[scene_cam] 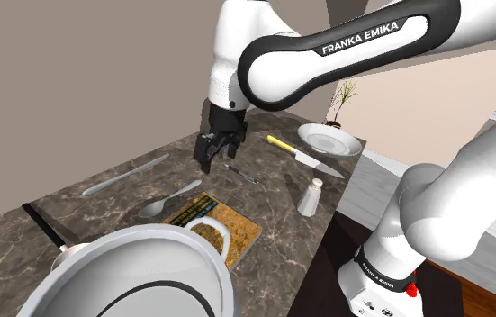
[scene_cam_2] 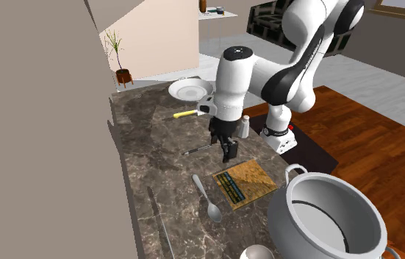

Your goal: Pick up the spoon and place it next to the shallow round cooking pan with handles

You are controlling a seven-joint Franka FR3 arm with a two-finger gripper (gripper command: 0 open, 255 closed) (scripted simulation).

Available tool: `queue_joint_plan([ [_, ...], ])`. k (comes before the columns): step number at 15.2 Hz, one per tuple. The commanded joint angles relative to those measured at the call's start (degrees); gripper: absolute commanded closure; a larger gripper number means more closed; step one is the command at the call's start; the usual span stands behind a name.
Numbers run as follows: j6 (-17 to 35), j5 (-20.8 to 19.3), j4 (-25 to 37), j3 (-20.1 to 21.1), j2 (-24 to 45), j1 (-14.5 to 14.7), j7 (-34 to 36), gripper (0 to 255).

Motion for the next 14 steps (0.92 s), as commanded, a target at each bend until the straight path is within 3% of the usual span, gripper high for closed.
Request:
queue_joint_plan([
  [1, 2.0, -1.3, 2.3, 2.1, 3.8, 0.3, 3.1, 0],
  [8, 7.2, -10.3, 11.9, 7.1, 18.4, 1.5, 14.8, 0],
  [13, 8.0, -18.8, 21.2, 7.9, 29.5, 4.7, 23.2, 0],
  [14, 8.0, -19.0, 21.5, 7.8, 29.8, 4.9, 23.4, 0],
])
